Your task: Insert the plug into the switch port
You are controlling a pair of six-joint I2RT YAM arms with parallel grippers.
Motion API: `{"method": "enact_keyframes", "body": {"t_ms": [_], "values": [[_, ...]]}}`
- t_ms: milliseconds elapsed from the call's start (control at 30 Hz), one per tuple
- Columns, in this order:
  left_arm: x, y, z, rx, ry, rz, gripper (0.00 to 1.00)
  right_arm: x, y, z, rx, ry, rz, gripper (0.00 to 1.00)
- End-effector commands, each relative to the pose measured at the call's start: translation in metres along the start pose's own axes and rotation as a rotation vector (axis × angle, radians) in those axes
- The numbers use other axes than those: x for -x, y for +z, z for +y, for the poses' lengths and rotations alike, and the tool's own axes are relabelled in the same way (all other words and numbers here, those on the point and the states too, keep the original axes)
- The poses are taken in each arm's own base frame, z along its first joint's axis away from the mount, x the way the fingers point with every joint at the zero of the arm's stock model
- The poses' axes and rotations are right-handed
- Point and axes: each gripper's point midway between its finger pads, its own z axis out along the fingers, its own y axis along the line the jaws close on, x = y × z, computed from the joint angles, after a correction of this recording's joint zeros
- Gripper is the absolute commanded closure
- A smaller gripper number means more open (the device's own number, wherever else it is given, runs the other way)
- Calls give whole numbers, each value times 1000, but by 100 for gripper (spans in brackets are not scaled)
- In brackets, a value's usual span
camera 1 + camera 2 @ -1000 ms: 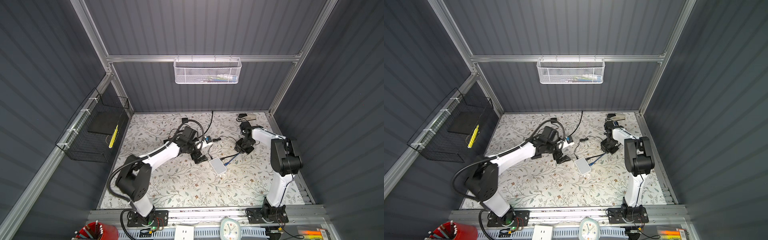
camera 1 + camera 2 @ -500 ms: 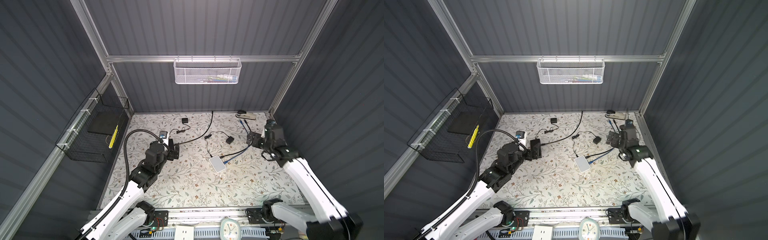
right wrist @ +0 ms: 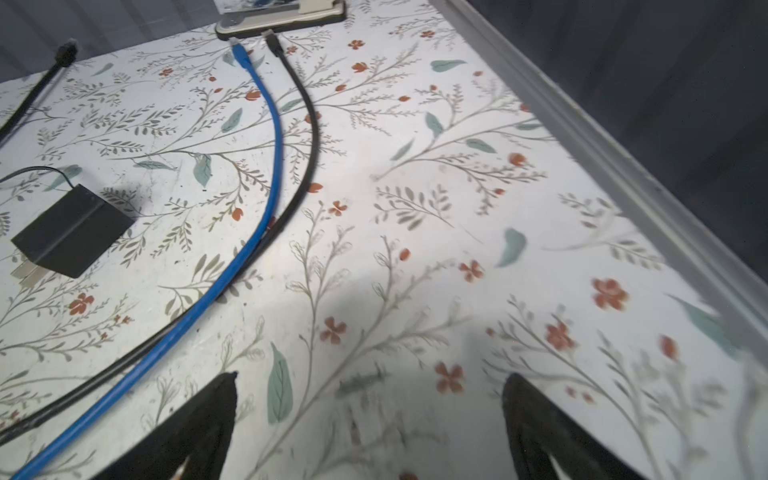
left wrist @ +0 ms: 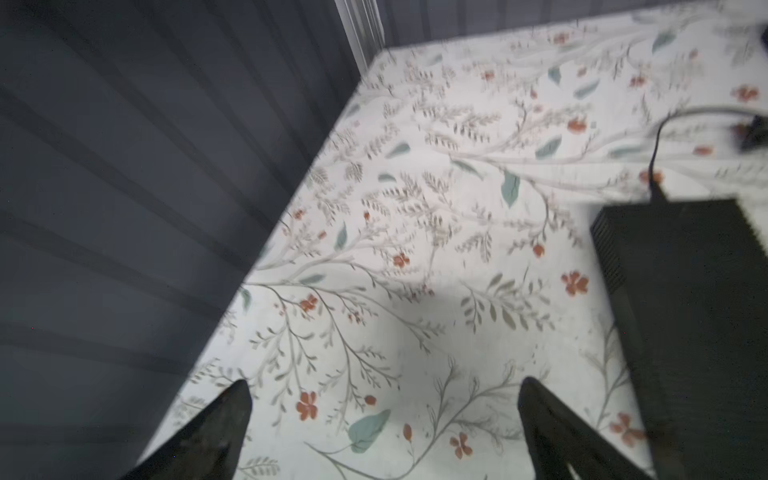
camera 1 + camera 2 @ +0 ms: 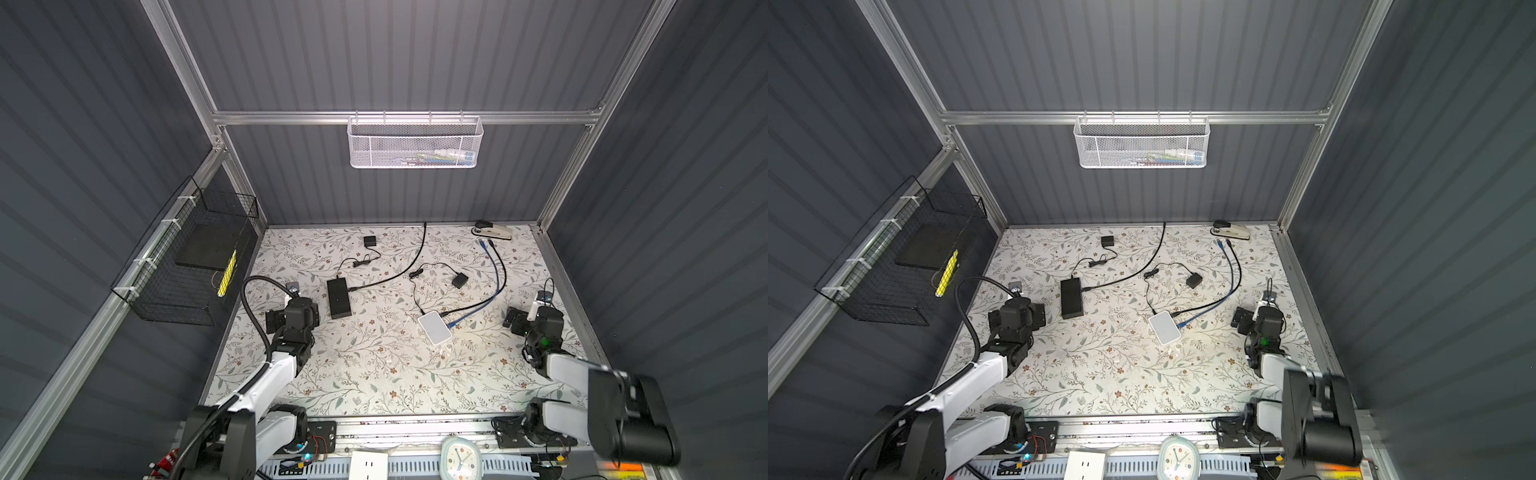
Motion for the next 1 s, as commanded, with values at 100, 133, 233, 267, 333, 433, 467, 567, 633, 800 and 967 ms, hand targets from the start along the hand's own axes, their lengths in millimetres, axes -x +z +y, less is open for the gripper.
{"method": "enact_keyframes", "body": {"t_ms": [100, 133, 233, 267, 333, 433, 467, 567, 633, 800, 967], "values": [[63, 39, -52, -390, -85, -230, 0, 81, -9, 35, 157, -60, -348, 1], [62, 39, -70, -487, -35, -194, 0, 77, -6, 30, 120, -46, -296, 1], [63, 34, -76, -521, -96, -301, 0, 80, 4, 32, 121, -51, -275, 1], [56, 38, -74, -496, -95, -303, 0, 79, 3, 38, 153, -73, -266, 1], [55, 58, -70, -440, -157, -293, 0, 77, 7, 48, 206, -100, -225, 1], [55, 64, -79, -440, -112, -244, 0, 78, 3, 47, 201, -96, -256, 1], [51, 66, -76, -422, -115, -216, 0, 78, 3, 45, 194, -92, -253, 1], [52, 70, -75, -376, -104, -204, 0, 79, 5, 40, 165, -75, -248, 1], [51, 70, -76, -376, -94, -182, 0, 78, -4, 40, 169, -79, -293, 1], [51, 70, -76, -373, -94, -192, 0, 74, -37, 26, 122, -49, -458, 1], [52, 70, -76, -372, -94, -193, 0, 77, -36, 22, 101, -35, -465, 1]]}}
